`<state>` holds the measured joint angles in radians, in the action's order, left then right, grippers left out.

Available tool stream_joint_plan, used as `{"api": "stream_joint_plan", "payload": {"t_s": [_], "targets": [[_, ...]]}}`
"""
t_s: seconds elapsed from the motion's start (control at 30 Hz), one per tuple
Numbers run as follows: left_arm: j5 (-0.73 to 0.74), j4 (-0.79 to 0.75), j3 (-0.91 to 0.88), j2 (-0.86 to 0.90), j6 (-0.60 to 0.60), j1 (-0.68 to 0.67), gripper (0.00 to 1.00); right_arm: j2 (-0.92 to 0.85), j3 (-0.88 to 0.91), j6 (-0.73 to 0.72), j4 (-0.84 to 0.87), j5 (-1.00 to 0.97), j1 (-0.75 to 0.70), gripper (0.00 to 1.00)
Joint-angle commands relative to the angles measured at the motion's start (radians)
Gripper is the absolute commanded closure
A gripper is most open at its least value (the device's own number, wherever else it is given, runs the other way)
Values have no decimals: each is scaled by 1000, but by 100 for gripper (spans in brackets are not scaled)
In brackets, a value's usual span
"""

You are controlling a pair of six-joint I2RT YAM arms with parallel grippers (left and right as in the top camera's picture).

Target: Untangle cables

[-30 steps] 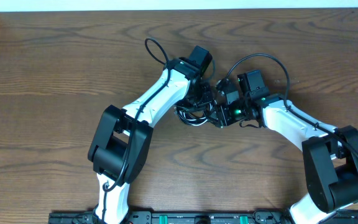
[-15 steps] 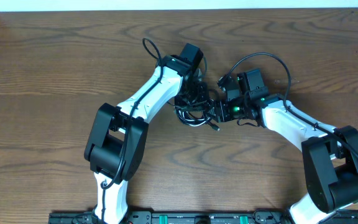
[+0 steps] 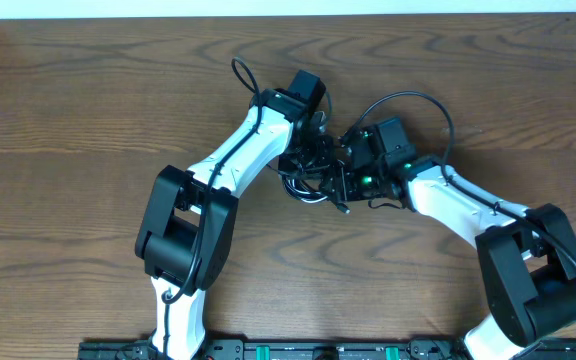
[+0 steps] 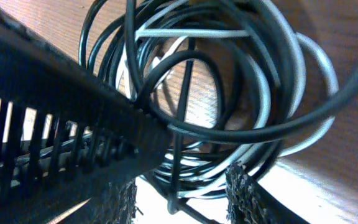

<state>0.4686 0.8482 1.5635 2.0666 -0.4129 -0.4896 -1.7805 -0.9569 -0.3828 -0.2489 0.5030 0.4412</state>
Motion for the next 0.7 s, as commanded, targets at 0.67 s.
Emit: {"api": "stream_joint_plan", "payload": {"t_s": [0.67], "targets": [[-232,68,-8,14,80,2,93,-53,-10,-254,-45,-191,0,76]]}}
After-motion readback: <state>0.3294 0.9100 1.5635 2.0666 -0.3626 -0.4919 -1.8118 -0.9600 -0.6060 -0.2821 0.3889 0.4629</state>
